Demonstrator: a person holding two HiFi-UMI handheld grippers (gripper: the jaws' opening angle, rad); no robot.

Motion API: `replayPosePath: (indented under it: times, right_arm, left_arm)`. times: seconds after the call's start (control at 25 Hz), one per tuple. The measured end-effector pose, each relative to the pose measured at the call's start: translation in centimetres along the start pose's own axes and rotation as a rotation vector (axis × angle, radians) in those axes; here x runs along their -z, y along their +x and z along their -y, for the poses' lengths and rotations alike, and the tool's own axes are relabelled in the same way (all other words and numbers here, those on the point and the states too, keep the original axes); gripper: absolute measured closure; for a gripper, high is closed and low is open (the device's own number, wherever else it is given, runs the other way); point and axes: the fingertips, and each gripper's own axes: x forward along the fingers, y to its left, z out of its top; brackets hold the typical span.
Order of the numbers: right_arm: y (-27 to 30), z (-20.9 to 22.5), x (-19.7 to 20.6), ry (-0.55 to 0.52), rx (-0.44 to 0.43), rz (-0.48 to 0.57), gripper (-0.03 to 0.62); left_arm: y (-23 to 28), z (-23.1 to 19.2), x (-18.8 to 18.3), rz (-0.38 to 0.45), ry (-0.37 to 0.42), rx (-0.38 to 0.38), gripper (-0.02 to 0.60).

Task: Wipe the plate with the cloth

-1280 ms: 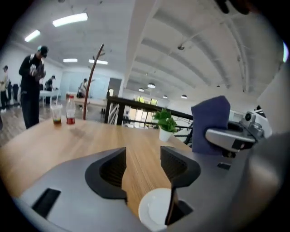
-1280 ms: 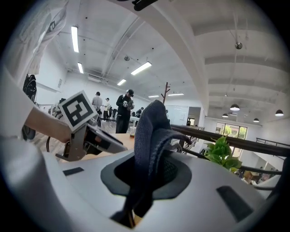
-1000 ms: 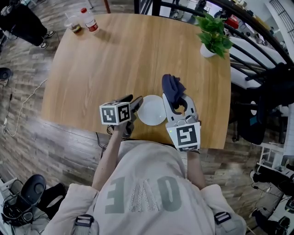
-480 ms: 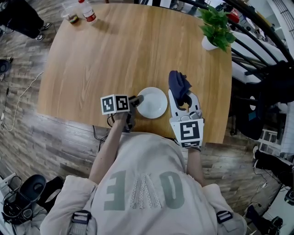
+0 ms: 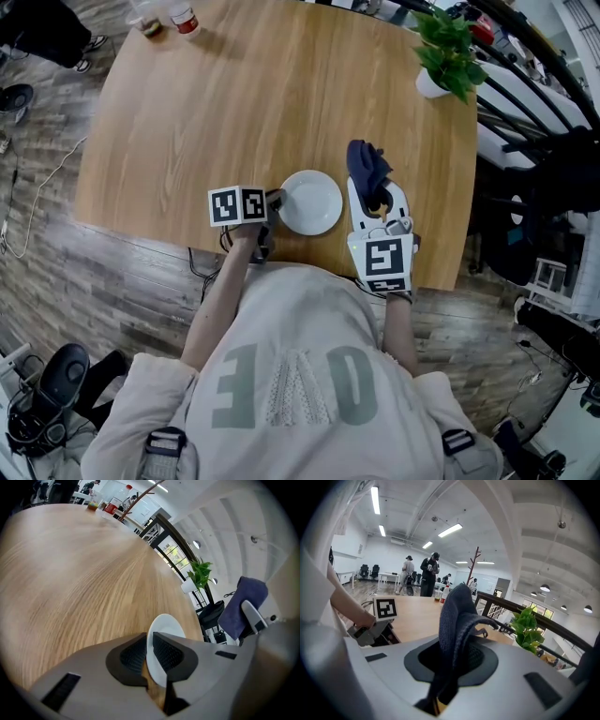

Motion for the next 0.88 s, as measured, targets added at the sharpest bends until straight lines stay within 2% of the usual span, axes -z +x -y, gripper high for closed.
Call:
replayPosePath:
  times: [0.12,0.28,0.4,0.56,0.88]
  right_arm:
    - [1.5,-0.4,2.6,-0.154,-0.046,-0.135,0.537]
    - [4.1,-2.7,9.0,-0.419,-0.213,-0.398,0.537]
    - [5.1,-4.1,12.0,-0.561,-0.284,-0.498,0.537]
    - [6.1,-5.3,13.8,-0.624,-0.336,-0.551,0.537]
    - [5.3,-6.9,15.0,-0.682,-0.351,-0.586,0.539]
  left_arm:
    - [-0.1,0.0,-0.1,0.011,0.001,0.002,0.532]
    - [-0.1,0.0,0.0,0.019,-0.004,0.003,0.535]
    - [-0.1,0.0,0.0,0.025,-0.008,0.009,0.535]
    - [-0.1,0.1,-0.1,0.030,-0.017,0.019,0.537]
    - [-0.3,0.0,-0.1,0.065,-0.037,0.016,0.538]
